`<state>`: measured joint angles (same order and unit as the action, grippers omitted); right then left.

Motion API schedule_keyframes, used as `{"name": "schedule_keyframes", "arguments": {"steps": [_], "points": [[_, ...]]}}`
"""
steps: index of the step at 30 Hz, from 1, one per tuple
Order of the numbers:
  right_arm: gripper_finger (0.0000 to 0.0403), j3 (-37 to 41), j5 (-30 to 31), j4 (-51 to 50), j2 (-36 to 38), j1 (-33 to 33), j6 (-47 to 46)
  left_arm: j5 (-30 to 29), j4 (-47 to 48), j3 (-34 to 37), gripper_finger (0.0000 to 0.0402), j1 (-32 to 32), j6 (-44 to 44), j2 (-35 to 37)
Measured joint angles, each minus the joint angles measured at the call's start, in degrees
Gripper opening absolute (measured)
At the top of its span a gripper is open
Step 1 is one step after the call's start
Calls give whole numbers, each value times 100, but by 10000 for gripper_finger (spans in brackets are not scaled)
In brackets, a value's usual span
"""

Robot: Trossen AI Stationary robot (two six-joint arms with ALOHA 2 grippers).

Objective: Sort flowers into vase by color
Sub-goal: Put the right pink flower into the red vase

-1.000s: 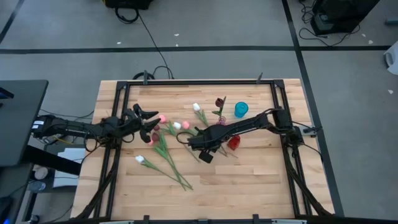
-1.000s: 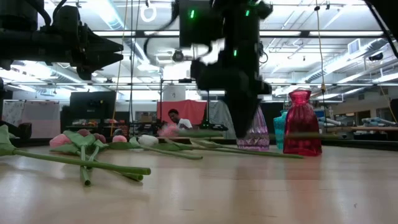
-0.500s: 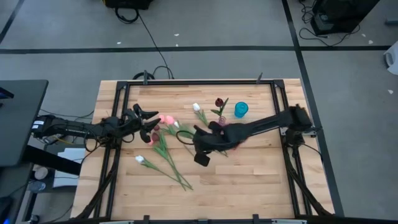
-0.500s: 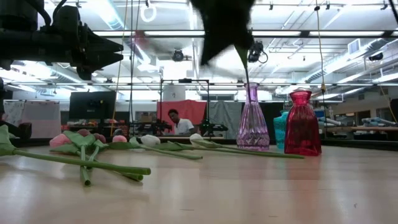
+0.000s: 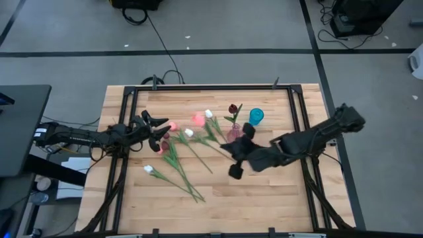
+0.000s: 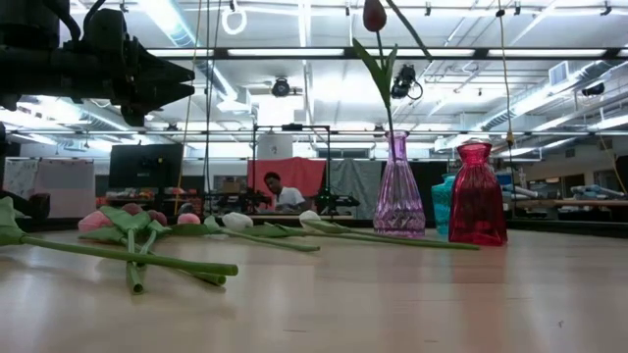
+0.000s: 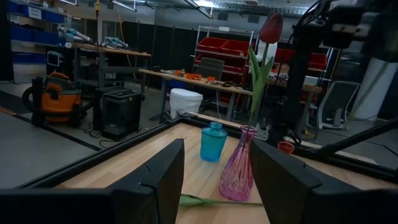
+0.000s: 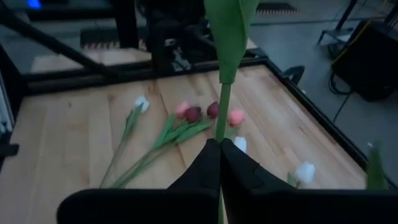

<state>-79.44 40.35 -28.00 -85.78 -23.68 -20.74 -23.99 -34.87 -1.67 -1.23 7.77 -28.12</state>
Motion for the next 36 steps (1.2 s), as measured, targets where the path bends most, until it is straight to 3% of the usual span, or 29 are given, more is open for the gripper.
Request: {"name": "schedule_keyframes", "arguments": {"steps": [10, 16, 24, 36], "points": [[10, 3317, 34, 3475, 2064, 0, 896, 0, 0, 0, 188, 2, 0, -2], [10, 4598, 78, 4337, 2948, 0, 1045, 0, 4, 0, 188, 1, 0, -1], [9, 5361, 267, 4438, 3569, 17, 1032, 0, 4, 0, 188, 1, 0, -1], [10, 5742, 499, 4445, 3587, 17, 874, 0, 4, 0, 188, 2, 0, -1]]}}
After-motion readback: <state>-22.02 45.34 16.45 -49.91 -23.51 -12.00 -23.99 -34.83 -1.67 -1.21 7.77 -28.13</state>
